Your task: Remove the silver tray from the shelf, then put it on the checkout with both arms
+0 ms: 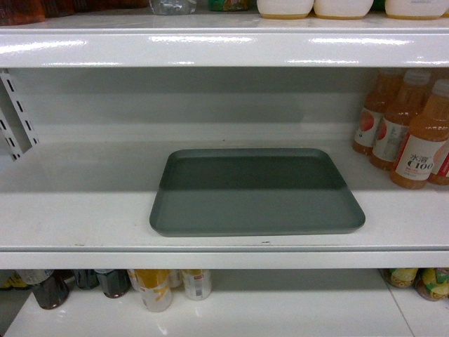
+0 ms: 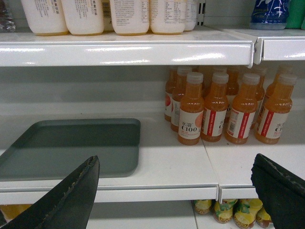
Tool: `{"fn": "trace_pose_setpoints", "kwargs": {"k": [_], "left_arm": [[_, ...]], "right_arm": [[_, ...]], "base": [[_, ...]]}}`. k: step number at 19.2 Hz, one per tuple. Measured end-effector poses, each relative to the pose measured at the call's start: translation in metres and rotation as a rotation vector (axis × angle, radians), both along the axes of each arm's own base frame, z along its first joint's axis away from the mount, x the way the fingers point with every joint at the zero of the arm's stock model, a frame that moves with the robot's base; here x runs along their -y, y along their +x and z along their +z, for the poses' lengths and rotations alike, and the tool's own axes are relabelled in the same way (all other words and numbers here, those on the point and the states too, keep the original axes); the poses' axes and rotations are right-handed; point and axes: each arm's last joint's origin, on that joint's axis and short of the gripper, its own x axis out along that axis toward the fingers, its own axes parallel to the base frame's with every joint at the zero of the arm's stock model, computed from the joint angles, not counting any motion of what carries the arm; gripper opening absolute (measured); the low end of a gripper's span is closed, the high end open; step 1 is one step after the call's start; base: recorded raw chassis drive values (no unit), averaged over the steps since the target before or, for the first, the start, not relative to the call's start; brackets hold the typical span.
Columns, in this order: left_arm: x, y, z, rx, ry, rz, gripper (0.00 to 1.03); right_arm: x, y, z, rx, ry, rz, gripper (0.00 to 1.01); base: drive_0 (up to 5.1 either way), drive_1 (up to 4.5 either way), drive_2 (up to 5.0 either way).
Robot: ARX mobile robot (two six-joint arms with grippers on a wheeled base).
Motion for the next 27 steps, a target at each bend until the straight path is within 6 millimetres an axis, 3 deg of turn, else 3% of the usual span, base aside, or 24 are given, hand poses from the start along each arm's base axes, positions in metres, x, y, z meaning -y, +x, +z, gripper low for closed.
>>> {"fn": "trace_pose_setpoints", "kwargs": {"k": [27], "left_arm": [[0.0,0.0,0.0,0.0,0.0,0.0,0.98]], "right_arm": [[0.0,0.0,0.0,0.0,0.0,0.0,0.98]], "base": [[0.0,0.0,0.0]]}}
